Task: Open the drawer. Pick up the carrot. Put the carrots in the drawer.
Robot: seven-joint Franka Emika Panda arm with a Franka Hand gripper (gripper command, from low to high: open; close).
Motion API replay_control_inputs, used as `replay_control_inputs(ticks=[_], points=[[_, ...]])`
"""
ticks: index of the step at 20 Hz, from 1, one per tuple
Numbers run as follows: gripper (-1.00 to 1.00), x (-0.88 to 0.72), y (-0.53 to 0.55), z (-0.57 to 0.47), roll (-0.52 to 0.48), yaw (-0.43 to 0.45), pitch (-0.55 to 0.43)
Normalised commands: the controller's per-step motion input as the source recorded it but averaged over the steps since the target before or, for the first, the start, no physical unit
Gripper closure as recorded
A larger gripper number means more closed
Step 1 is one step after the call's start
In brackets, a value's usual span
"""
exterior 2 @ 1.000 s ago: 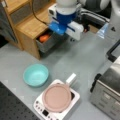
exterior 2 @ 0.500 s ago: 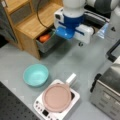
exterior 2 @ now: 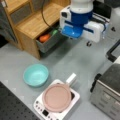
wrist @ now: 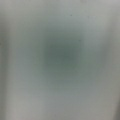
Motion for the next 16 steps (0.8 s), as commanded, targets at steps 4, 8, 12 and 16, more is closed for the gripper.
replay_control_inputs(ticks=[4,8,12,16], points=[[-1.00,0.27,0.10,0.33,0.011,-0.039,0.179],[-1.00,0.26,0.08,0.28,-0.048,-0.045,0.197],[-1.00,0.26,0.09,0.22,-0.094,-0.047,0.195],[-1.00,0.26,0.11,0.19,-0.127,-0.057,0.203]])
